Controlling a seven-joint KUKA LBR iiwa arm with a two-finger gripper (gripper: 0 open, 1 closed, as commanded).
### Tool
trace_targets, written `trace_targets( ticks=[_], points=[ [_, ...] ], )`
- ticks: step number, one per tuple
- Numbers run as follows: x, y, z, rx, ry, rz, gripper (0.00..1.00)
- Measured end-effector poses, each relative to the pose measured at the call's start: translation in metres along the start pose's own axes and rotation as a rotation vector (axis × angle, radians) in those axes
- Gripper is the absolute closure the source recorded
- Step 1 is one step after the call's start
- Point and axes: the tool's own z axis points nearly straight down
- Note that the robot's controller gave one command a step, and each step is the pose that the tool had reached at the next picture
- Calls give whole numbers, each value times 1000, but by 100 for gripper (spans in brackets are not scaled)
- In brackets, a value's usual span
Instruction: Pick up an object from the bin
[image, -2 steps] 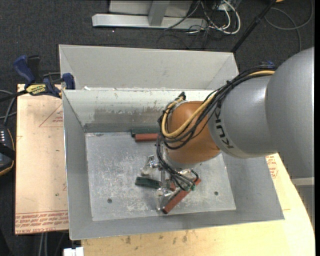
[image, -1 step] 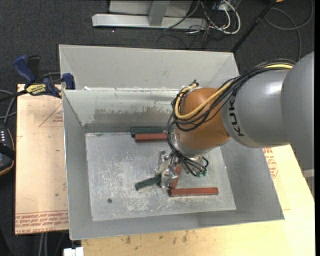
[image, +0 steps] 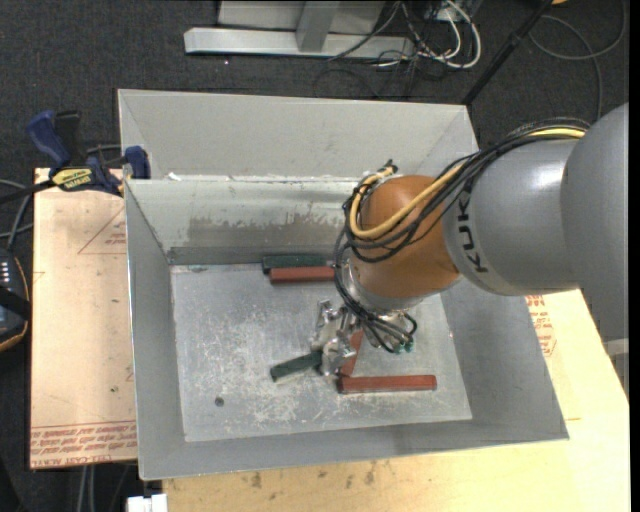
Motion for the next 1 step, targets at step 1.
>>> trace_targets(
  ticks=[1],
  points=[
    [-18, 8, -188, 2, 1, 23, 100]
  ],
)
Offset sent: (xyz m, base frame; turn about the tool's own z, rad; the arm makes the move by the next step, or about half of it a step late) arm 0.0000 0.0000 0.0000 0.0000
